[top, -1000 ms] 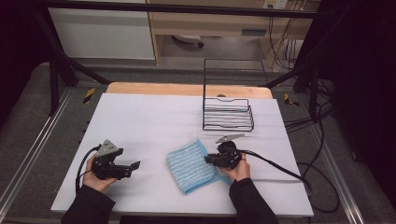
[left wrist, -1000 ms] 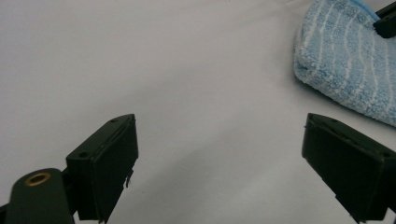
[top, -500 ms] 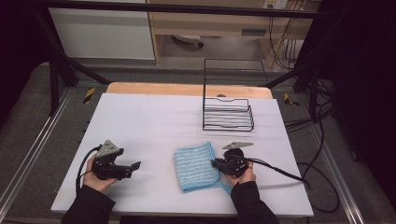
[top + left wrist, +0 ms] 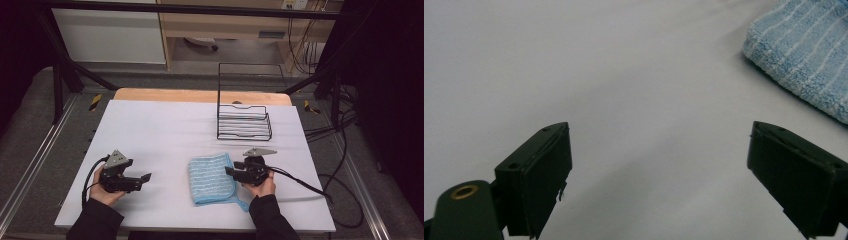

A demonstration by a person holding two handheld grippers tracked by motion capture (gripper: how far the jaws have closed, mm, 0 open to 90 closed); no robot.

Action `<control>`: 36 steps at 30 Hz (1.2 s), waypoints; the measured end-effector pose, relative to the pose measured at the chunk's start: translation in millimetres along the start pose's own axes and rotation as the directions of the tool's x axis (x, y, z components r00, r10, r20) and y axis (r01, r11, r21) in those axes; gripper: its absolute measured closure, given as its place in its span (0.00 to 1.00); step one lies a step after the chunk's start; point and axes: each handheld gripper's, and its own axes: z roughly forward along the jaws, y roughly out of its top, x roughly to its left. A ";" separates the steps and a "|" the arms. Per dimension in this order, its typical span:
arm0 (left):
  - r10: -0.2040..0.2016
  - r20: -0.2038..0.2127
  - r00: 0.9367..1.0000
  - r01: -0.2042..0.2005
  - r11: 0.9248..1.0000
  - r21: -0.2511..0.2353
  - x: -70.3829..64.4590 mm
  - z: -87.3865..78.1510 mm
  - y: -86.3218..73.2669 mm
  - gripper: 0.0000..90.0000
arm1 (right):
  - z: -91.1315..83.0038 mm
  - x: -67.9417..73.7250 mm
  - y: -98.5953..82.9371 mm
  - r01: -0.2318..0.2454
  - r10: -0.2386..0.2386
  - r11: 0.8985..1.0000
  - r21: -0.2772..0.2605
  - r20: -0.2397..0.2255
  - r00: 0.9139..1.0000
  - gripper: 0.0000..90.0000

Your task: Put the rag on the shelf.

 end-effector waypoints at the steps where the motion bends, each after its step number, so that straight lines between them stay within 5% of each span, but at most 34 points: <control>1: 0.001 0.000 1.000 -0.001 1.000 0.001 -0.3 0.2 0.0 0.12 | 0.0 0.0 0.0 0.000 0.000 1.000 0.000 0.000 1.000 0.59; 6: 0.003 0.005 1.000 -0.003 1.000 0.001 -0.5 0.2 -0.3 0.12 | 20.5 -16.6 8.8 0.032 -0.032 0.998 0.047 0.007 0.999 0.62; 11: 0.000 0.009 1.000 0.000 1.000 0.005 -1.3 1.7 -0.4 0.12 | 26.4 -16.9 5.0 0.064 -0.062 0.995 0.072 -0.019 0.998 0.73; 19: 0.002 0.011 1.000 -0.002 1.000 0.006 -2.4 1.9 -0.1 0.12 | 23.9 -13.1 2.8 0.012 -0.011 0.997 0.074 -0.019 1.000 0.89; 36: 0.019 0.042 0.999 -0.020 1.000 0.021 -9.1 8.5 0.0 0.12 | 4.9 6.7 -12.2 -0.074 0.069 0.996 0.057 0.088 0.994 0.90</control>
